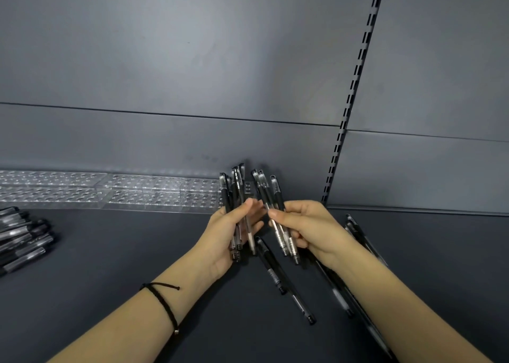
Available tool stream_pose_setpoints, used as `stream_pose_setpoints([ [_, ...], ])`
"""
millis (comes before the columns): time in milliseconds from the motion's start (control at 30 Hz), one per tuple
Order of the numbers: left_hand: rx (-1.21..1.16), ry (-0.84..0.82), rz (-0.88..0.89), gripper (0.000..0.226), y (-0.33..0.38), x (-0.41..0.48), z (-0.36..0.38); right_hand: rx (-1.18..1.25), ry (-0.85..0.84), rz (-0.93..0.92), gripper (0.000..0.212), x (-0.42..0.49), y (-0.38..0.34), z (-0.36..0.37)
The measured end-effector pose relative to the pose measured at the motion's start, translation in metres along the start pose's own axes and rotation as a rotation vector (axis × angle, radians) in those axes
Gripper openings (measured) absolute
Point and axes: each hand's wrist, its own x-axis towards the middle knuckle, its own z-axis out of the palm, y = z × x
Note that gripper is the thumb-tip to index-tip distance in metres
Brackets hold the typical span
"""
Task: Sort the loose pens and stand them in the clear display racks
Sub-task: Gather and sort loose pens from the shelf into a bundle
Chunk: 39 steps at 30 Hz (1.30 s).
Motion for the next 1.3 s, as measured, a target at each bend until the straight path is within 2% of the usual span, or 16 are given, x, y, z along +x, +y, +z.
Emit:
stream_pose_setpoints([
  [67, 0.039, -0.028, -0.029, 0.039, 0.000, -0.003, 0.001, -0.028, -0.008, -0.018, 0.011, 0.002, 0.006, 0.006],
  [200, 0.094, -0.051, -0.061, 0.045, 0.001, -0.008, 0.004, -0.228, 0.032, -0.080, 0.032, 0.006, 0.013, 0.013],
  [267, 0.109, -0.077, -0.064, 0.037, 0.001, -0.009, 0.004, -0.361, 0.055, -0.151, 0.042, 0.006, 0.014, 0.016],
  [500, 0.154, -0.121, -0.007, 0.023, 0.001, -0.011, 0.006, -0.652, 0.024, -0.317, 0.038, 0.000, 0.008, 0.016],
  [667, 0.103, -0.092, 0.026, 0.021, 0.001, -0.005, 0.005, -0.678, -0.028, -0.375, 0.043, -0.002, 0.006, 0.015],
  [800, -0.062, -0.046, 0.069, 0.017, 0.011, 0.000, 0.000, -0.644, 0.016, -0.311, 0.034, -0.006, -0.001, 0.008],
  [900, -0.126, 0.007, 0.083, 0.005, 0.018, 0.003, -0.007, -0.697, 0.094, -0.223, 0.037, -0.004, 0.001, 0.003],
  [1000, -0.124, 0.038, 0.105, 0.011, 0.019, 0.005, -0.010, -0.860, 0.139, -0.143, 0.047, -0.006, 0.005, 0.007],
  [1133, -0.018, 0.038, 0.119, 0.017, 0.018, 0.004, -0.012, -1.080, 0.080, -0.054, 0.061, -0.011, 0.006, 0.023],
  [1300, 0.020, 0.050, 0.074, 0.014, 0.019, 0.005, -0.013, -1.067, 0.038, 0.031, 0.061, -0.009, 0.003, 0.025],
])
